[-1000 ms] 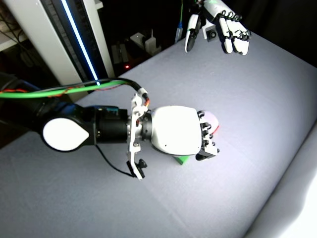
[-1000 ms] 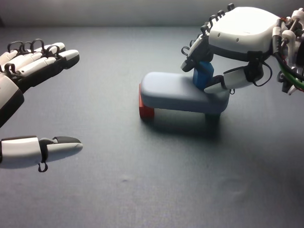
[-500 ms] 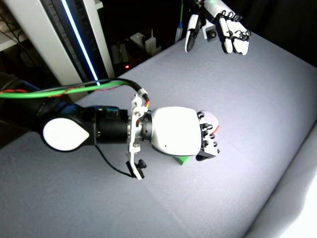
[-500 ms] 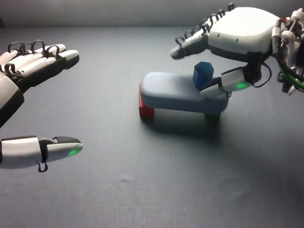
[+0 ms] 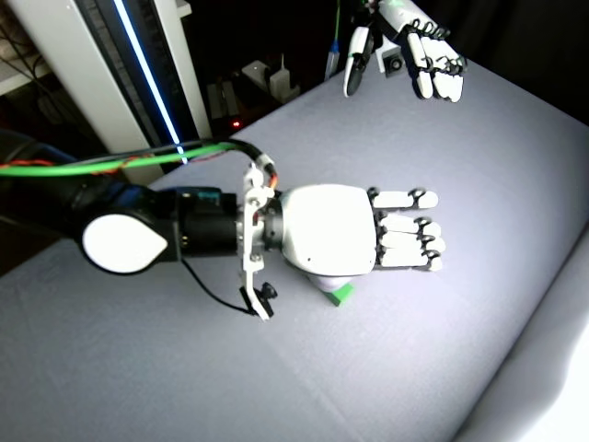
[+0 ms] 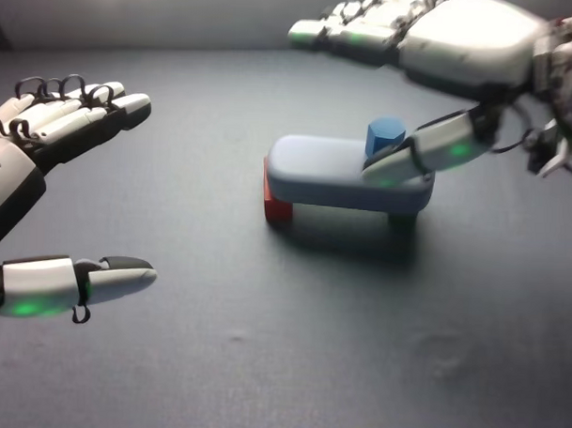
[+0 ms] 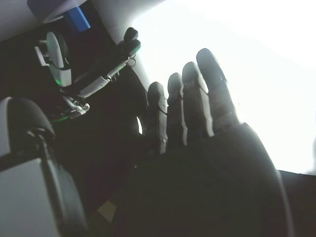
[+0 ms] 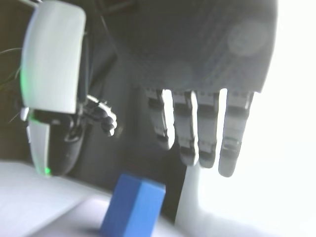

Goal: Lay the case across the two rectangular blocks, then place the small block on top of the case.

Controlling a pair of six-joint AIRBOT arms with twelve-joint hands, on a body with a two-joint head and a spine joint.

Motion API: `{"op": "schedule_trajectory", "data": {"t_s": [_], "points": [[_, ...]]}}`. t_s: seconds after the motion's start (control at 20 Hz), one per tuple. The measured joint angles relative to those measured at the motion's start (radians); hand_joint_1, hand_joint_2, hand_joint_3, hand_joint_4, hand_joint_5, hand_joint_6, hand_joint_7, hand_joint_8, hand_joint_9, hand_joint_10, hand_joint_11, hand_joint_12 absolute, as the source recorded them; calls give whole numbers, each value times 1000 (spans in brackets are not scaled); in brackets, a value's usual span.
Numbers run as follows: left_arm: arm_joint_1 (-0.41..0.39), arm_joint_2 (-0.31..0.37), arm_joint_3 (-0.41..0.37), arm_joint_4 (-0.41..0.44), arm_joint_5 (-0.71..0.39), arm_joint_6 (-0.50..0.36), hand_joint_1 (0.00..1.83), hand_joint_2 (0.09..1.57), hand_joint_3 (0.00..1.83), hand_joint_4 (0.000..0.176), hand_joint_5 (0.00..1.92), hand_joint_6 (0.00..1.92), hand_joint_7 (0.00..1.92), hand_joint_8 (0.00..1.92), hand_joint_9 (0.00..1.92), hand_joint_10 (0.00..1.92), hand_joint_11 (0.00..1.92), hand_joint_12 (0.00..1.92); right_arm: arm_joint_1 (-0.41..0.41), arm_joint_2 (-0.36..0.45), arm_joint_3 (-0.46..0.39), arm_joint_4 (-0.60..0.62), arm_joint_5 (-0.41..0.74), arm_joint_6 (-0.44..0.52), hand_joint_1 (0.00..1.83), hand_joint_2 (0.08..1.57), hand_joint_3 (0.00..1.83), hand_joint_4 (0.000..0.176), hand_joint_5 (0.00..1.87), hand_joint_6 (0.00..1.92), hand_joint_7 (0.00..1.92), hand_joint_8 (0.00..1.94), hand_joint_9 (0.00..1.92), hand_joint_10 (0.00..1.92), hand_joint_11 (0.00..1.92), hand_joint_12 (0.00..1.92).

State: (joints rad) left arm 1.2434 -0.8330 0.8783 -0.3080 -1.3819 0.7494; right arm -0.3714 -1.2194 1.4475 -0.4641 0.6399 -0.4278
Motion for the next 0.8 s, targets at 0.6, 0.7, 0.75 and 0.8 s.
{"op": "schedule_trajectory", "data": {"t_s": [0.6,0.7,0.75,0.8], "points": [[20,-2,-15,-37,-73,-10,0,1082,0,132,25,0,23,3,15,1,0,173,-570,237,-275,500,606,-49,769,927,7,110,13,5,26,3,65,21,3,1],[20,-7,-15,-29,-77,-11,0,1101,5,126,3,0,3,0,1,0,0,143,-667,252,-311,576,695,-49,734,947,12,102,29,8,24,2,82,21,38,18],[20,-7,-15,-25,-82,-11,0,1073,0,143,0,0,0,0,0,0,0,100,-703,262,-329,610,733,-50,710,996,9,98,56,5,50,3,99,13,56,31],[20,-8,-15,-25,-87,-11,0,1026,0,169,0,0,0,0,0,0,0,19,-727,269,-340,629,755,-50,638,1024,4,116,94,4,83,2,141,9,83,54]]}}
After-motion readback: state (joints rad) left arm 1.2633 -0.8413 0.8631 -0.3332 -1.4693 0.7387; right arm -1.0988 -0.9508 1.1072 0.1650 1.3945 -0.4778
